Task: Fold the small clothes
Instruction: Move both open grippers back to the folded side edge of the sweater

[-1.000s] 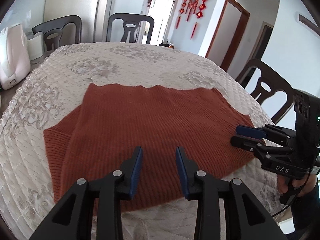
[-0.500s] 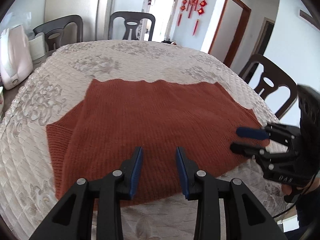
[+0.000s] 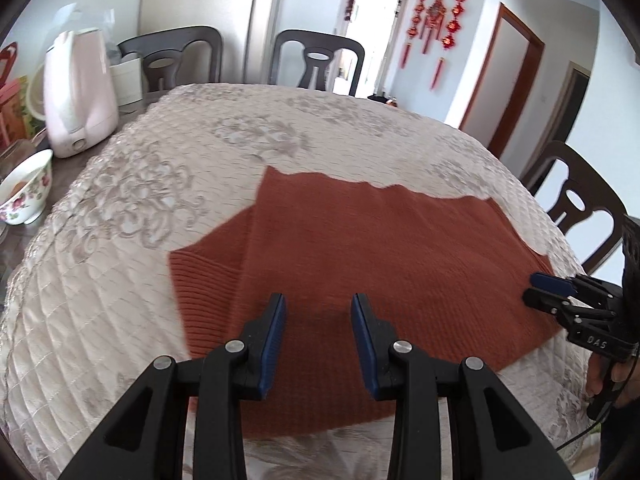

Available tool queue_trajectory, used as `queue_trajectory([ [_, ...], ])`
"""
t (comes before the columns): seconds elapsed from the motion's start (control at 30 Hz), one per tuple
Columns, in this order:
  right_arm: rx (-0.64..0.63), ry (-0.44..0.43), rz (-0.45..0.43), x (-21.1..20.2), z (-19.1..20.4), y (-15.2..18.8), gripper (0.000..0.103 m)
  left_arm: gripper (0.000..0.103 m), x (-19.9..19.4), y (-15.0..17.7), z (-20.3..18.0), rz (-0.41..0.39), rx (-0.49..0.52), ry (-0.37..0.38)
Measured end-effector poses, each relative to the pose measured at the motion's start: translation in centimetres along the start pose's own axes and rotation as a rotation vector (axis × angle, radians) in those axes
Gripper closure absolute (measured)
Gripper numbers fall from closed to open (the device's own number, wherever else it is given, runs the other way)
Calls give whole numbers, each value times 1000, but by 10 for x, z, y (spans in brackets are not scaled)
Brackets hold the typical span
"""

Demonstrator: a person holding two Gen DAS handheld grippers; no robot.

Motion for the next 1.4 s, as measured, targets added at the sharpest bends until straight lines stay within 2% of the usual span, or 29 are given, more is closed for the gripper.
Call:
queue_trajectory([
  [0.33, 20, 14, -9, 1, -7, -7, 64, 66, -3, -8, 19, -31, -16, -54],
  [0.43, 22, 8, -14, 1, -5, -8, 64, 60, -1, -9, 28, -33, -30, -73],
  [0.63, 13, -8, -14, 6, 2, -11, 64, 55, 8, -5, 49, -12, -101, -94],
  [0.77, 9, -19, -16, 8, 6, -13, 65, 48, 11, -4, 58, -7, -161, -65],
  [0.93, 12, -25, -17, 11, 8, -13, 64, 47, 10, -3, 61, -6, -233, -13],
  [1.23, 20, -36, -23, 12, 7, -11, 64, 47, 5, 4, 69, -13, -295, -15],
  [1.33, 24, -42, -30, 11, 7, -10, 64, 48, 7, 5, 58, 0, -321, 67],
  [1.4, 29, -49, -34, 9, 7, -9, 64, 53, 8, 6, 50, 7, -314, 97],
])
Point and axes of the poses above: each gripper's, at about its wrist camera, not at the fingertips, and x roughly the way its jaws point, z to its left, y to its underside, the point moved 5 cm from there along x, roughly the way its jaws point, and after that the axes turned 10 degrees about -z, right-handed, at the moved point
